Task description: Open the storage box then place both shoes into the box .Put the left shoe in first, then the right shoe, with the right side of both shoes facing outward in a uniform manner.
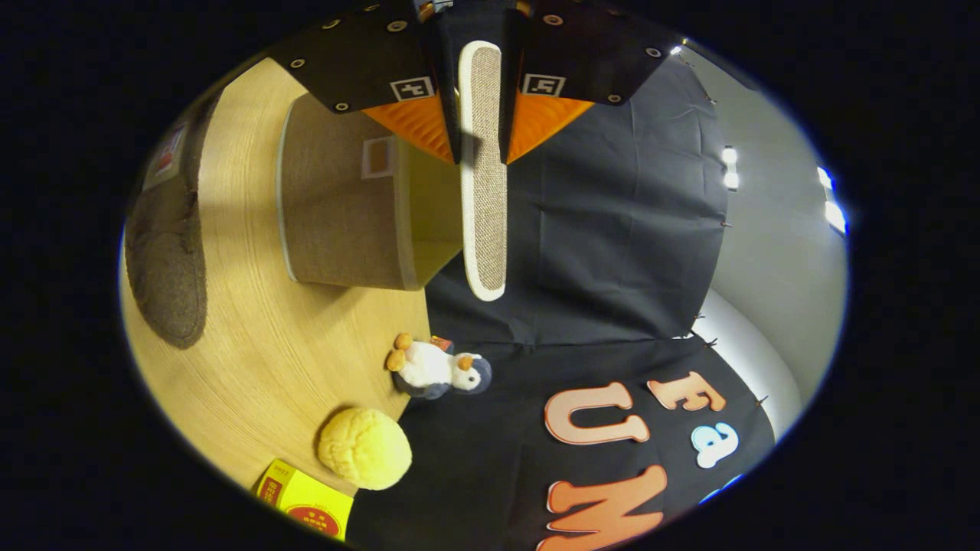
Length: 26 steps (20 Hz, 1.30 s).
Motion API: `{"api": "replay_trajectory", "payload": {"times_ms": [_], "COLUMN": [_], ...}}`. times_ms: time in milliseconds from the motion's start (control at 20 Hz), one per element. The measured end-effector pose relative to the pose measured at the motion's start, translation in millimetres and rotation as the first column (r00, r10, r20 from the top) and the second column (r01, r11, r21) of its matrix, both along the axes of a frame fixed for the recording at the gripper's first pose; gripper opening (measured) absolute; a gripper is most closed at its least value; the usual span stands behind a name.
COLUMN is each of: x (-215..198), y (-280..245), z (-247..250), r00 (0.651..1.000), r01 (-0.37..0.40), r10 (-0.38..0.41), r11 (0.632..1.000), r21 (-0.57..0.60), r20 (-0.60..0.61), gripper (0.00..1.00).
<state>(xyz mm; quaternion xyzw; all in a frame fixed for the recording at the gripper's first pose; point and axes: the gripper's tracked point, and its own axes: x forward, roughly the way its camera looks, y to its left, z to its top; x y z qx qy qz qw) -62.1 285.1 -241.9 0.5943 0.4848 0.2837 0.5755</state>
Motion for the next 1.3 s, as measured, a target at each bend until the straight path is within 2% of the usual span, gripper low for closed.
{"api": "replay_trajectory", "payload": {"times_ms": [250, 400, 450, 500, 750, 1000, 1300], "x": [4.9, -0.7, 3.6, 4.8, -0.7, -5.8, 0.9], "y": [25.9, 44.9, 51.2, 55.3, 89.2, 127.7, 186.2], "z": [42.3, 44.2, 44.7, 47.5, 71.4, 89.1, 104.3], "r00": [0.994, 0.992, 0.991, 0.991, 0.985, 0.944, 0.919], "r01": [-0.047, -0.105, -0.100, -0.098, -0.148, -0.224, -0.247], "r10": [0.046, 0.106, 0.103, 0.101, 0.150, 0.252, 0.293], "r11": [0.999, 0.994, 0.994, 0.995, 0.989, 0.963, 0.949], "r21": [0.008, -0.027, -0.036, -0.036, -0.029, -0.146, -0.197], "r20": [0.096, 0.072, 0.080, 0.083, 0.081, 0.213, 0.263], "gripper": [0.25, 0.25, 0.17, 0.15, 0.15, 0.15, 0.15]}}
